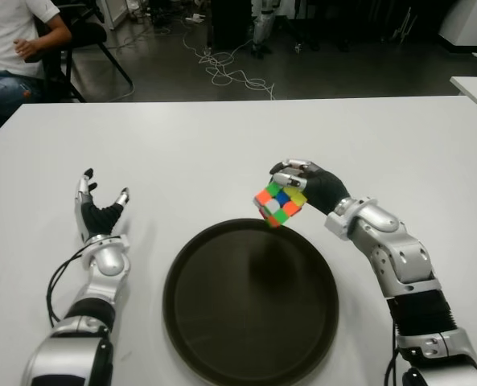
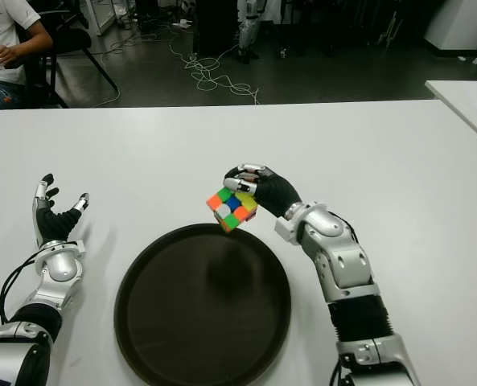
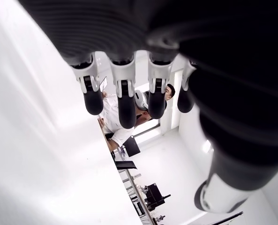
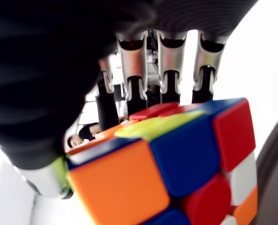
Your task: Pick up the Rubik's Cube and put it in the plate
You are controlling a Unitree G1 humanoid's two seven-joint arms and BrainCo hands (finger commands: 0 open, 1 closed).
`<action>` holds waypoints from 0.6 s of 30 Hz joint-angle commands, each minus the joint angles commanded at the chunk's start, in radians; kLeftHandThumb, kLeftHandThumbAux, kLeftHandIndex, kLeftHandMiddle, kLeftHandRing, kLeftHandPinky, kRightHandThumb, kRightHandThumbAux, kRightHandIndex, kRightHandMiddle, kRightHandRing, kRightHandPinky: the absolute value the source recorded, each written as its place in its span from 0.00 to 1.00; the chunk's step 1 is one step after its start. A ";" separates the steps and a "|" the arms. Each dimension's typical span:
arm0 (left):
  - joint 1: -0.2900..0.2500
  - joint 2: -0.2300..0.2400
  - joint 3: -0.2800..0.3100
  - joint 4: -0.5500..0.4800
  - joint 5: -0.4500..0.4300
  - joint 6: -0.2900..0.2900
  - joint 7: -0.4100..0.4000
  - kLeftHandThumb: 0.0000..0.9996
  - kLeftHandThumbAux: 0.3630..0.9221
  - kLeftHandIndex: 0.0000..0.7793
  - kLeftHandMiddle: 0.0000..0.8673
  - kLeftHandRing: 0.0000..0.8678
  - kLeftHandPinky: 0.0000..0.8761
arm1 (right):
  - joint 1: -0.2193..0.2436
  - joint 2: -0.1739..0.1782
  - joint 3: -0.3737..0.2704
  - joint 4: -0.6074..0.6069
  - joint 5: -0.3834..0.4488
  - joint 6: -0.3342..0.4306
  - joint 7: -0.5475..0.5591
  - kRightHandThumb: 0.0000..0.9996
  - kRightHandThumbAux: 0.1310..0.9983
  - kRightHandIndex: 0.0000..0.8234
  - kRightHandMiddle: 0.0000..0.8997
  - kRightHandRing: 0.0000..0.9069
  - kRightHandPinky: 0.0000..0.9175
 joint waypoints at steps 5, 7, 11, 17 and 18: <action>0.000 0.003 -0.004 -0.002 0.005 0.005 0.002 0.00 0.69 0.11 0.12 0.12 0.10 | -0.002 -0.013 0.021 -0.007 -0.007 0.006 0.040 0.71 0.68 0.53 0.89 0.88 0.87; -0.001 0.003 -0.005 -0.002 0.007 0.010 0.006 0.00 0.68 0.10 0.12 0.11 0.09 | -0.002 -0.018 0.031 -0.013 -0.007 0.014 0.054 0.71 0.68 0.53 0.89 0.89 0.87; -0.002 0.003 -0.007 0.000 0.008 0.019 0.010 0.00 0.65 0.10 0.12 0.10 0.08 | 0.000 -0.024 0.044 -0.019 -0.006 0.024 0.073 0.71 0.68 0.53 0.90 0.89 0.87; -0.002 0.001 -0.003 -0.002 0.004 0.024 0.008 0.00 0.68 0.10 0.11 0.10 0.07 | 0.004 -0.030 0.063 -0.029 -0.005 0.033 0.103 0.71 0.68 0.53 0.89 0.88 0.86; -0.002 0.001 -0.002 -0.002 0.002 0.024 0.007 0.00 0.69 0.10 0.12 0.10 0.08 | 0.006 -0.030 0.067 -0.032 -0.004 0.033 0.108 0.71 0.68 0.53 0.89 0.88 0.87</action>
